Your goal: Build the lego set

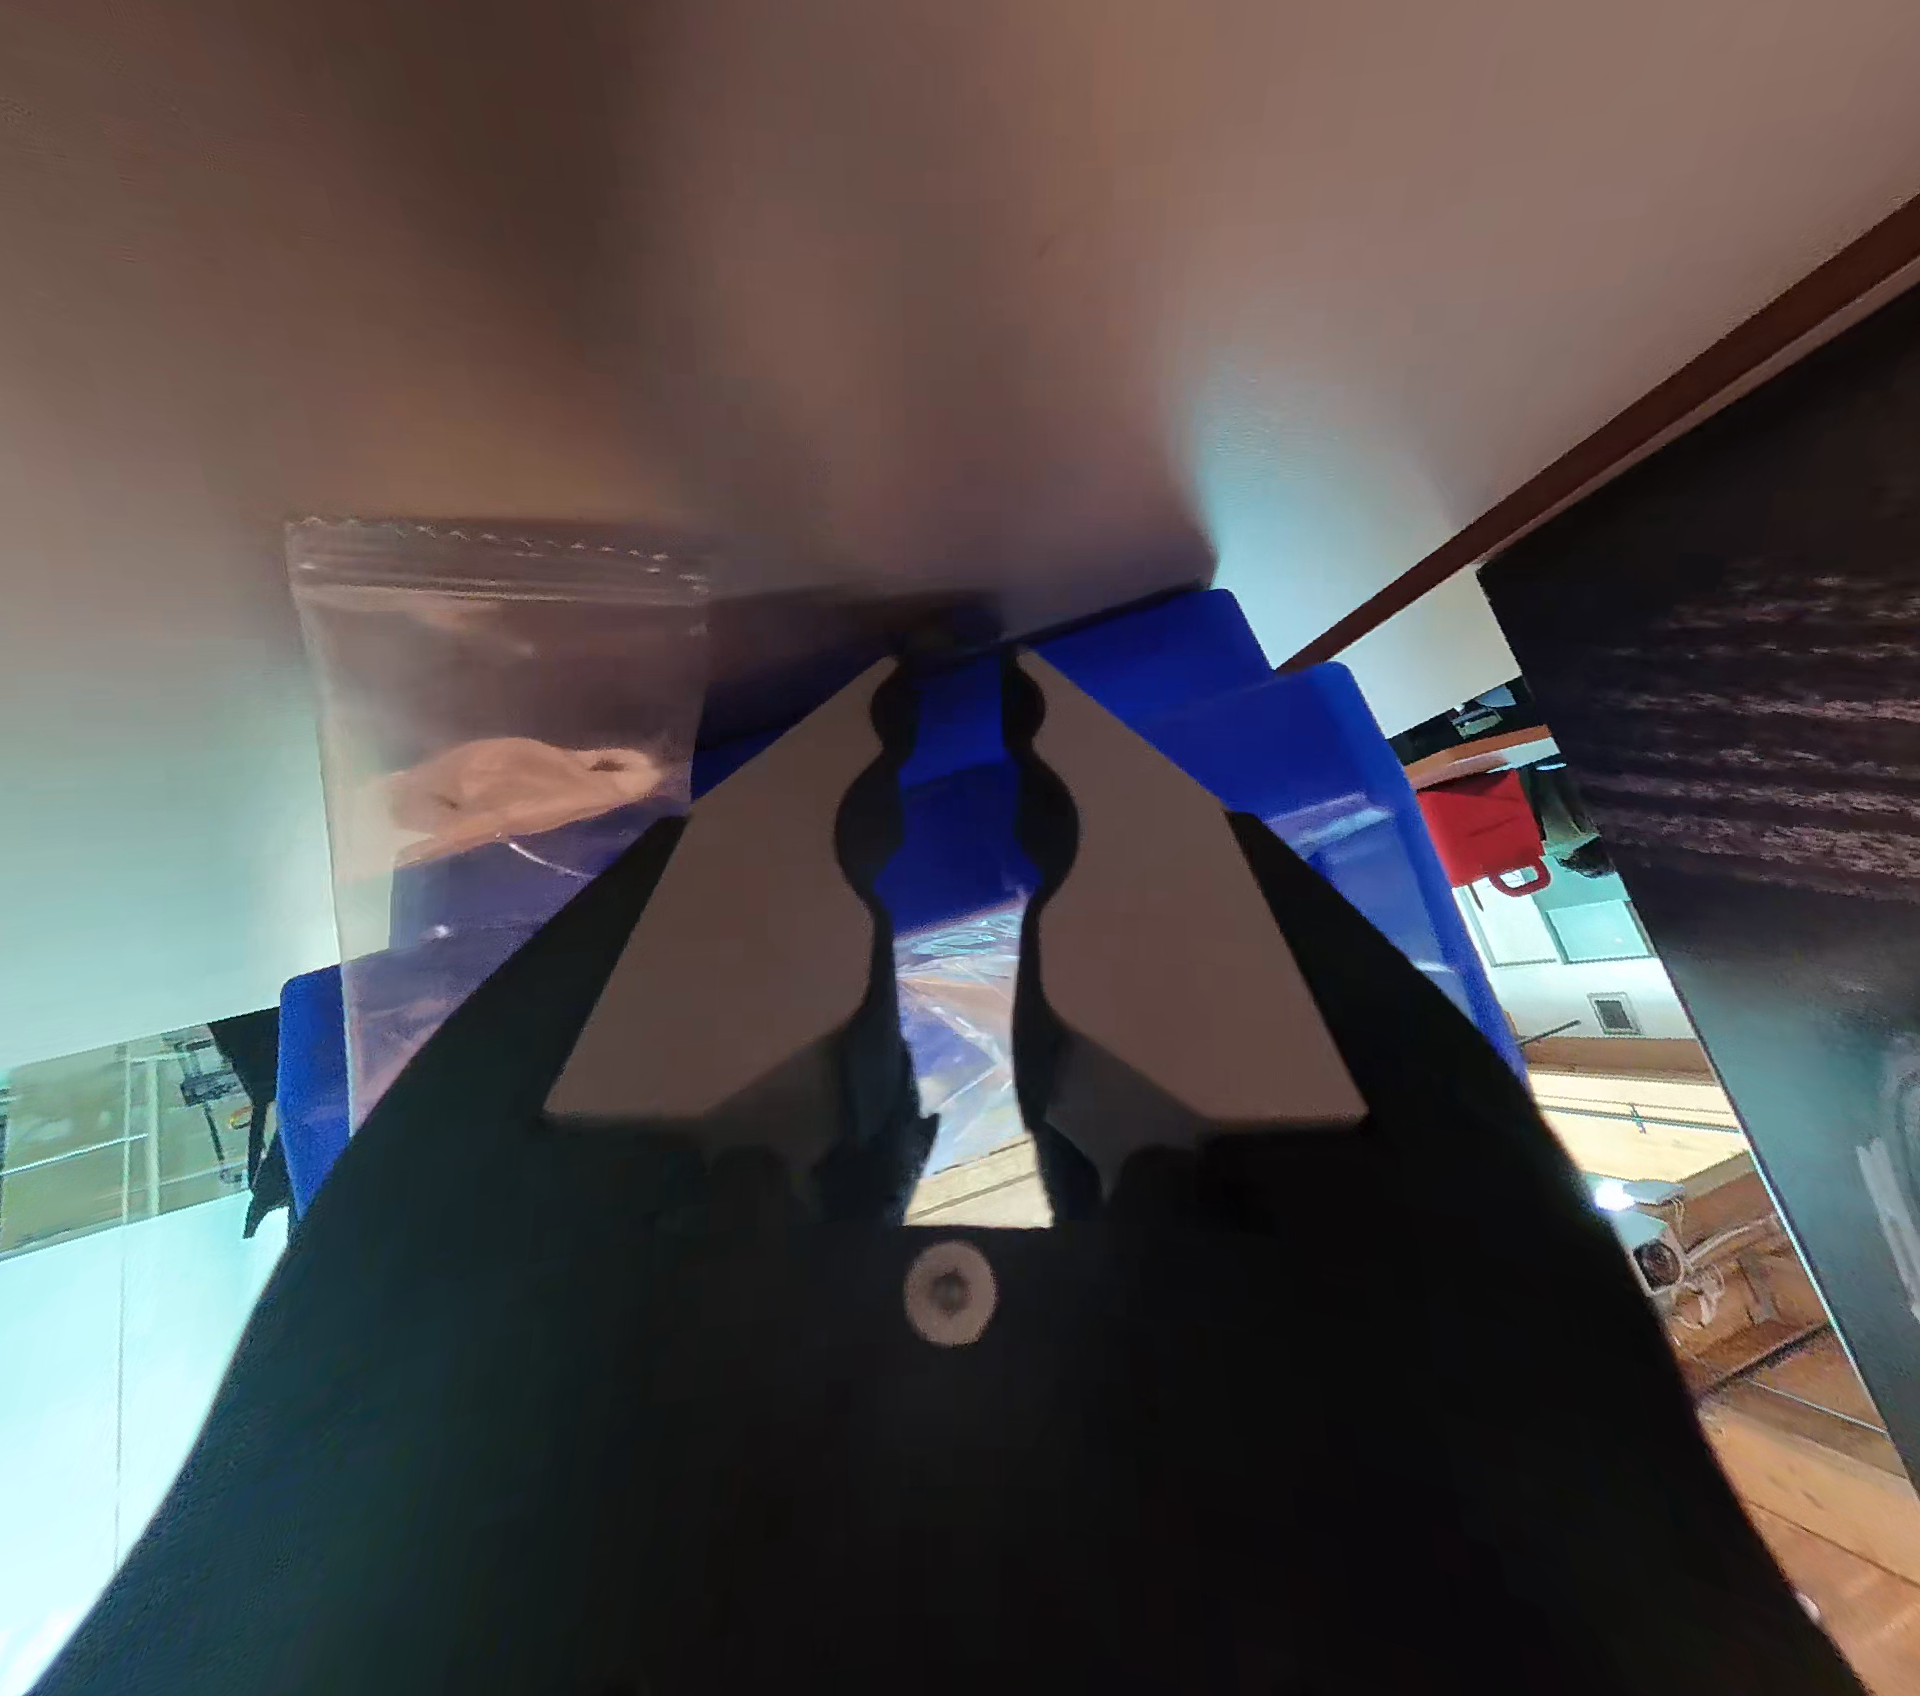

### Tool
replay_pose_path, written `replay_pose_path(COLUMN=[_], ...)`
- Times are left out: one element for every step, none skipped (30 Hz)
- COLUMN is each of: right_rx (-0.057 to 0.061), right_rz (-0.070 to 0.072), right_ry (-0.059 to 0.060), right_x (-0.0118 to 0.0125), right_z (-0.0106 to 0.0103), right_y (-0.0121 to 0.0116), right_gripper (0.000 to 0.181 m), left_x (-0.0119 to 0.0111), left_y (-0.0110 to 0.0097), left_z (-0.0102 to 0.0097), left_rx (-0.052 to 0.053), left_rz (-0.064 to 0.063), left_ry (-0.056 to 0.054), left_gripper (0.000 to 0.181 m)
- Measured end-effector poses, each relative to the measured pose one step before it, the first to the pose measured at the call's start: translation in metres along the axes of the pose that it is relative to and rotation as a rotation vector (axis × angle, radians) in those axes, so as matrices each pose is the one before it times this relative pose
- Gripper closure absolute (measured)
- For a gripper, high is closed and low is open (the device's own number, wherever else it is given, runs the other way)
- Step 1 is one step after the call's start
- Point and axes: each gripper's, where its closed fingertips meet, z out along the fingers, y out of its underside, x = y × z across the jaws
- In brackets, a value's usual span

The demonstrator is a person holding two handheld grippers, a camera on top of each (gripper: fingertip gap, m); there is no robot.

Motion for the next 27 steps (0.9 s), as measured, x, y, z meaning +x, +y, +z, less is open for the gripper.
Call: replay_pose_path(right_rx=[0.0038, 0.0008, 0.0068, 0.0141, 0.0172, 0.0195, 0.0237, 0.024, 0.0212, 0.0306, 0.0334, 0.0229, 0.018, 0.0116, 0.0035, 0.0125, 0.0158, 0.006, 0.0047, 0.0185, 0.0215, 0.0171, 0.0192, 0.0134, 0.0036, 0.0001, -0.0003], right_rz=[-0.0015, -0.0027, 0.0031, 0.0088, 0.0124, 0.0091, 0.0087, 0.0083, 0.0138, 0.0161, 0.0134, 0.0062, 0.0038, 0.0036, 0.0022, -0.0028, -0.0022, -0.0015, -0.0106, -0.0093, -0.0055, -0.0132, -0.0168, -0.0189, -0.0235, -0.0233, -0.0134], right_ry=[-0.0007, 0.009, 0.0, -0.0102, -0.0144, -0.0012, -0.0006, -0.0063, -0.0059, -0.0048, -0.0017, -0.007, -0.0106, -0.0092, -0.0017, -0.0021, -0.0061, -0.0064, -0.0044, -0.007, -0.0101, -0.0099, -0.0121, -0.0066, -0.0024, 0.0013, -0.0035], right_x=[-0.00051, 0.00085, -0.00002, -0.00121, -0.00166, -0.00018, -0.00037, -0.00123, -0.00097, -0.00087, -0.00062, -0.00205, -0.00321, -0.00342, -0.00226, -0.00309, -0.00446, -0.00542, -0.00712, -0.00843, -0.00961, -0.01146, -0.01276, -0.01243, -0.01193, -0.01026, -0.00907], right_z=[0.00088, 0.00065, -0.00002, -0.00079, -0.00125, -0.00213, -0.00349, -0.00459, -0.00553, -0.0066, -0.00692, -0.00612, -0.00521, -0.0047, -0.0038, -0.00341, -0.00375, -0.00409, -0.00524, -0.00688, -0.00803, -0.00828, -0.008, -0.00682, -0.00548, -0.00396, -0.00191], right_y=[-0.00056, 0.00036, -0.00001, -0.00056, -0.00084, -0.00161, -0.00259, -0.00268, -0.00217, -0.0035, -0.00419, -0.00301, -0.00275, -0.00197, -0.0005, -0.00234, -0.00345, -0.00283, -0.00342, -0.00598, -0.00677, -0.00676, -0.00807, -0.00848, -0.00777, -0.00775, -0.0076], right_gripper=[0.174, 0.175, 0.175, 0.176, 0.177, 0.177, 0.181, 0.181, 0.181, 0.181, 0.181, 0.181, 0.181, 0.181, 0.181, 0.181, 0.181, 0.181, 0.181, 0.181, 0.181, 0.181, 0.181, 0.181, 0.181, 0.181, 0.181], left_x=[-0.00057, -0.00056, -0.00034, -0.00054, -0.0005, -0.00033, -0.00026, -0.00015, -0.00005, -0.00007, -0.00005, -0.00007, -0.00036, -0.00018, -0.00002, -0.00011, 0.00006, 0.00038, 0.00062, 0.00089, 0.00119, 0.00134, 0.001, 0.00111, 0.001, 0.00082, 0.00038], left_y=[0.00067, 0.00054, 0.00032, 0.00033, 0.00053, 0.00015, -0.00005, 0.00003, 0.00015, -0.00001, -0.00014, 0.00013, 0.00019, -0.00005, -0.0002, -0.00016, -0.00023, -0.00039, -0.00048, -0.00051, -0.00092, -0.00114, -0.00079, -0.00066, -0.00049, -0.00032, 0.0001], left_z=[-0.00001, -0.00005, -0.00004, -0.00001, -0.00012, -0.0001, -0.00003, -0.00005, -0.00005, -0.00002, -0.00006, -0.00013, -0.00019, -0.00018, -0.00027, -0.00022, -0.0002, -0.00002, 0.00012, 0.00025, 0.00038, 0.00039, 0.00046, 0.00054, 0.00049, 0.00068, 0.00045], left_rx=[-0.0023, -0.002, -0.0005, -0.0013, -0.0019, -0.0006, 0.0001, -0.0009, -0.0009, -0.0001, 0.0008, 0.0002, -0.0003, 0.0007, 0.0018, 0.0015, 0.0008, 0.0015, 0.0011, 0.0004, 0.0014, 0.0023, 0.0012, 0.001, 0.0011, 0.0, 0.0], left_rz=[-0.0017, -0.0008, -0.0013, -0.0011, -0.0005, -0.0005, -0.0003, 0.0003, 0.0006, -0.0001, 0.0001, -0.0006, -0.0005, -0.0001, 0.0002, 0.0, 0.0006, 0.0009, 0.0017, 0.0026, 0.0033, 0.0038, 0.0035, 0.0025, 0.0025, 0.0017, 0.0006], left_ry=[-0.0013, -0.0017, -0.0005, -0.0011, -0.002, -0.0011, -0.0006, -0.001, -0.0007, 0.0001, 0.0002, -0.0001, -0.0014, -0.0008, -0.0005, -0.0004, -0.0006, 0.0013, 0.0019, 0.0021, 0.0036, 0.004, 0.0027, 0.0033, 0.0034, 0.0029, 0.0016], left_gripper=[0.164, 0.164, 0.164, 0.164, 0.164, 0.164, 0.165, 0.164, 0.165, 0.164, 0.165, 0.164, 0.164, 0.164, 0.164, 0.164, 0.165, 0.165, 0.165, 0.165, 0.165, 0.164, 0.165, 0.165, 0.165, 0.164, 0.164])
